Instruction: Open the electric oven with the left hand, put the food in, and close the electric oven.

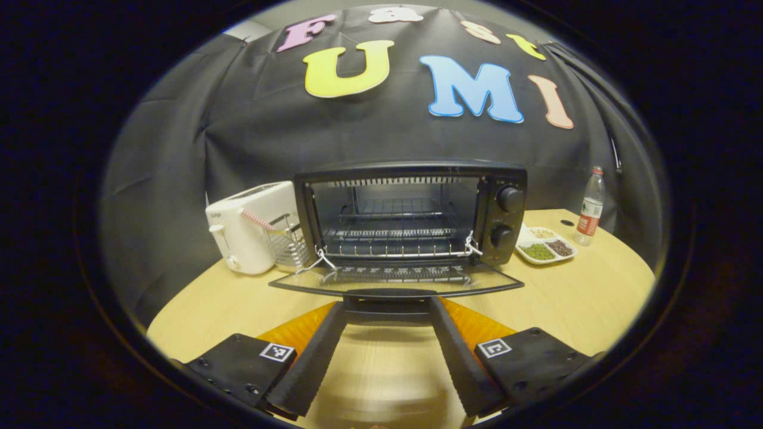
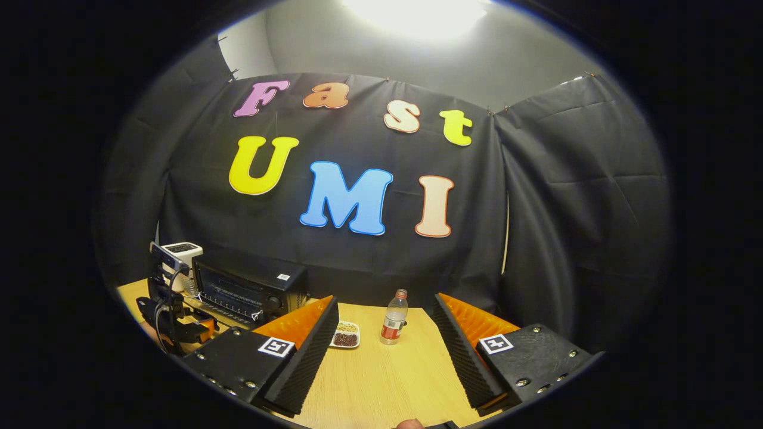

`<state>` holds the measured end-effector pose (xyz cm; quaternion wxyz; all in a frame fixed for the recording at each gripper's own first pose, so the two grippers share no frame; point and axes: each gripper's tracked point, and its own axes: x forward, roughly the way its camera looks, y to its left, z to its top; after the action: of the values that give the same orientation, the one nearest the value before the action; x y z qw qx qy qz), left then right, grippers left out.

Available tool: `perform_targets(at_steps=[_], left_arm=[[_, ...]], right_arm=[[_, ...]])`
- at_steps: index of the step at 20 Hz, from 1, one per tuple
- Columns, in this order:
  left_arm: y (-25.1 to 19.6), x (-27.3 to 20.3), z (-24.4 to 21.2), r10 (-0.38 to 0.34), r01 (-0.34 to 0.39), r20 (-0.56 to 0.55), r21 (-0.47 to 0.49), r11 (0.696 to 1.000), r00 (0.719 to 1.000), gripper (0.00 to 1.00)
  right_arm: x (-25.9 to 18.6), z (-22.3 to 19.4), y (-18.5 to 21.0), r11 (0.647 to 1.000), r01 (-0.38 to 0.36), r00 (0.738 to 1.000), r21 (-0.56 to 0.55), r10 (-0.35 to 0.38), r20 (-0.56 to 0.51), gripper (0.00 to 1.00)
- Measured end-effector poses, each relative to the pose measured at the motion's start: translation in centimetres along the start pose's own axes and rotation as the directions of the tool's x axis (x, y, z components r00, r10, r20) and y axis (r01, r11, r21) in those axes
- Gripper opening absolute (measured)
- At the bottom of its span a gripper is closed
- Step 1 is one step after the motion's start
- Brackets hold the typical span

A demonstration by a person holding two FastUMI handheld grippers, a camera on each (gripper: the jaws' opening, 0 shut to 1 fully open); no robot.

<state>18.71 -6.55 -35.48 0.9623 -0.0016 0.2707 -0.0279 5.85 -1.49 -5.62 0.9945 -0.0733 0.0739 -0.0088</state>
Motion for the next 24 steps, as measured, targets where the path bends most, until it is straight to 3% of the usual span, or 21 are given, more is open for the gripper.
perform_targets(at_steps=[1, 2, 6, 10, 14, 17, 18, 20, 24], left_arm=[[0.1, 0.1, -0.6, 0.005, -0.005, -0.014, 0.003, 1.000, 1.000, 0.96], [0.2, 0.2, -1.2, 0.008, -0.008, -0.027, 0.009, 1.000, 1.000, 1.00], [0.4, -0.8, -1.6, 0.009, -0.008, -0.039, 0.019, 1.000, 0.999, 0.96], [1.4, -4.6, 3.1, 0.023, -0.024, 0.077, 0.015, 1.000, 0.997, 1.00], [2.7, -9.9, 9.3, 0.031, -0.033, 0.224, 0.004, 0.999, 0.974, 1.00], [3.7, -14.3, 13.3, 0.043, -0.049, 0.316, 0.010, 0.999, 0.948, 1.00], [4.2, -15.7, 14.5, 0.049, -0.055, 0.342, 0.008, 0.998, 0.938, 0.91], [5.3, -18.2, 16.5, 0.066, -0.073, 0.391, 0.005, 0.997, 0.918, 1.00], [7.6, -22.7, 18.4, 0.110, -0.115, 0.448, -0.016, 0.993, 0.887, 1.00]], right_arm=[[0.0, 0.1, 0.3, 1.000, -0.009, 1.000, -0.003, 0.009, 0.001, 0.97], [-0.2, 0.1, 0.4, 1.000, -0.018, 1.000, -0.007, 0.018, 0.003, 0.97], [-0.6, -0.9, 1.9, 0.997, -0.072, 0.997, 0.008, 0.073, -0.025, 0.97], [-0.7, -1.8, 3.8, 0.988, -0.144, 0.988, 0.061, 0.147, -0.047, 0.97], [-0.5, -3.1, 6.5, 0.963, -0.242, 0.964, 0.114, 0.252, -0.079, 0.97], [-0.6, -5.3, 9.6, 0.916, -0.330, 0.919, 0.226, 0.367, -0.144, 0.98], [-0.8, -6.2, 10.5, 0.899, -0.350, 0.901, 0.261, 0.400, -0.169, 0.97], [-1.2, -8.1, 12.1, 0.871, -0.379, 0.861, 0.312, 0.456, -0.227, 0.98], [-2.4, -12.2, 15.0, 0.800, -0.420, 0.741, 0.428, 0.575, -0.347, 0.99]])
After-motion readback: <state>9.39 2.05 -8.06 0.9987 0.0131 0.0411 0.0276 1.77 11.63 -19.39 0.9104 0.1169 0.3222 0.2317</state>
